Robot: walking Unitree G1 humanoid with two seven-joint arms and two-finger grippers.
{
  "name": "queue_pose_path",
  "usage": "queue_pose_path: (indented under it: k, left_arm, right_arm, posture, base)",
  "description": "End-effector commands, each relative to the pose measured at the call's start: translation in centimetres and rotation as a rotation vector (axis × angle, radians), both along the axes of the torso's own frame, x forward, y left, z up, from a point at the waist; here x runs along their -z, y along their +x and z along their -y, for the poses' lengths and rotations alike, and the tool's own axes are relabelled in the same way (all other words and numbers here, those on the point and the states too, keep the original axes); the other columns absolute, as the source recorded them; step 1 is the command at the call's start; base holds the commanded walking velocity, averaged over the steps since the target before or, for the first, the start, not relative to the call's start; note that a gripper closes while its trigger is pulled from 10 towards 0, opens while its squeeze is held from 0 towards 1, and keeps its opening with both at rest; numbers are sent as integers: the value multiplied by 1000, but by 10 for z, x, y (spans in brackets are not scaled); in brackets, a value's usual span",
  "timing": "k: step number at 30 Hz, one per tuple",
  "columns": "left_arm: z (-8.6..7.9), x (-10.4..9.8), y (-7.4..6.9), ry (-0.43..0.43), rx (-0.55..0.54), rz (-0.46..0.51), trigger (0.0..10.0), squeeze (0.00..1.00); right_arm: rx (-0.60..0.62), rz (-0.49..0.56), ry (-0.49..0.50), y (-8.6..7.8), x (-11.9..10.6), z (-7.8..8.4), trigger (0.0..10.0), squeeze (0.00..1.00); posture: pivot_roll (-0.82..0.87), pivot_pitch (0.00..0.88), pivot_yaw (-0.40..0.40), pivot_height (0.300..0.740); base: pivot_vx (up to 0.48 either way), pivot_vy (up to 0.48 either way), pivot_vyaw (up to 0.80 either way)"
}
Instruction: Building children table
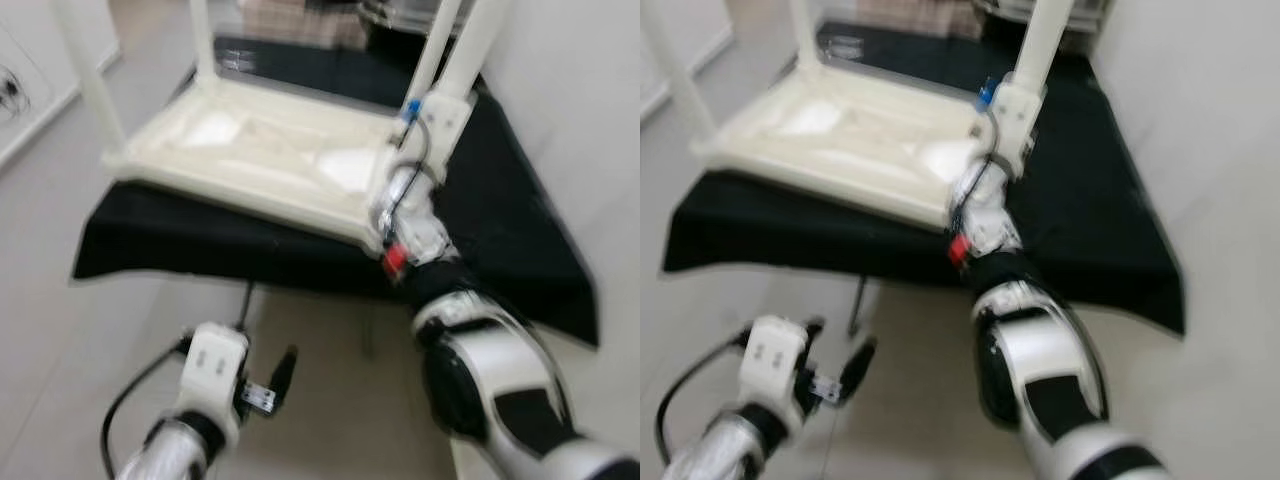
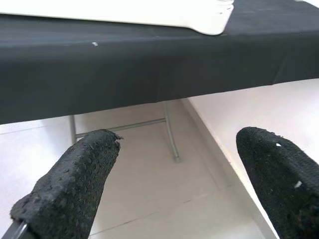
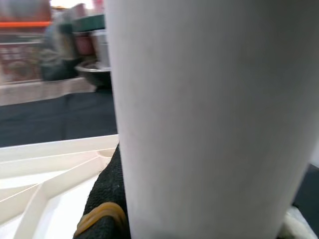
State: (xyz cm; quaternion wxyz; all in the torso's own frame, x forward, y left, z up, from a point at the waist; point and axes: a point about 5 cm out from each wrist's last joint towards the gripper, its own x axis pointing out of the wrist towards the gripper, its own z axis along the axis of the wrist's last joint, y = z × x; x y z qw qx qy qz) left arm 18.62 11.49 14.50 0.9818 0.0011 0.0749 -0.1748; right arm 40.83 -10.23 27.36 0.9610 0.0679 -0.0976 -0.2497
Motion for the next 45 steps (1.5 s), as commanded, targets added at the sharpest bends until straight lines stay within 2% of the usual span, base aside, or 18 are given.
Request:
queue_pose_path:
  k: [1,3,7,13,17,19,22,25,26,28,30,32,36,39,41,42,43,45]
  left_arm:
    - [2,2,-2,-3,8,-17,10000,0]
    - [2,2,-2,-5,7,-16,10000,0]
    - [2,2,-2,-4,6,-17,10000,0]
    - [3,1,-1,-6,6,-13,10000,0]
    - [4,2,-1,-6,4,-15,10000,0]
    - [4,1,-1,-8,4,-15,10000,0]
    - [5,1,0,-10,5,-14,10000,0]
    - [5,1,0,-12,0,-10,10000,0]
    - [5,1,1,-12,0,-9,10000,0]
    - [5,1,1,-12,0,-8,10000,0]
    - [5,3,3,-11,-2,-9,10000,0]
    - [5,3,3,-11,-3,-9,10000,0]
    - [6,6,10,-10,-7,-11,10000,0]
    - [5,7,12,-1,-13,-8,10000,0]
    - [5,6,15,11,-6,3,10000,0]
    - [5,5,17,9,-7,8,10000,86]
    - [5,3,19,12,-5,17,10000,737]
    - [6,2,21,16,-3,27,10000,737]
  right_arm:
    - [85,-295,37,-5,64,6,10000,0]
    - [183,-316,1,-9,65,3,10000,0]
    - [251,-336,-10,-13,68,0,10000,0]
    - [317,-355,51,-18,72,-6,10000,0]
    - [366,-362,118,-23,70,-23,10000,0]
    - [375,-398,159,-25,72,-29,10000,0]
    - [367,-402,180,-25,68,-35,10000,0]
    - [301,-352,229,-21,52,-42,10000,0]
    - [276,-293,233,-18,40,-42,10000,0]
    - [262,-251,233,-17,32,-42,10000,0]
    - [249,-166,235,-14,11,-37,10000,0]
    - [250,-146,237,-13,5,-35,10000,0]
    - [224,13,252,-12,-30,-21,10000,0]
    - [182,48,279,-12,-37,-19,10000,0]
    - [105,65,310,-13,-39,-20,10000,0]
    - [50,93,323,-14,-40,-21,10000,0]
    - [1,124,319,-17,-41,-21,10000,0]
    - [-43,155,307,-20,-43,-21,10000,0]
  posture:
    - [157,189,-94,740]
    - [150,189,-95,740]
    - [150,190,-96,740]
    - [152,192,-99,740]
    - [162,193,-100,740]
    - [162,193,-101,740]
    - [163,190,-105,740]
    - [166,190,-110,740]
    - [163,185,-112,740]
    - [163,185,-112,740]
    - [151,175,-111,740]
    - [151,175,-111,740]
    - [139,142,-104,740]
    - [139,140,-105,740]
    - [135,127,-102,740]
    - [129,117,-97,740]
    - [125,110,-95,740]
    - [125,110,-95,740]
  base:
    - [0,0,0]
    - [0,0,0]
    - [0,0,0]
    - [0,0,0]
    - [0,0,0]
    - [0,0,0]
    - [0,0,0]
    - [0,0,0]
    - [0,0,0]
    - [0,0,0]
    - [0,0,0]
    - [0,0,0]
    - [0,0,0]
    - [0,0,0]
    - [0,0,0]
    - [0,0,0]
    - [0,0,0]
    - [0,0,0]
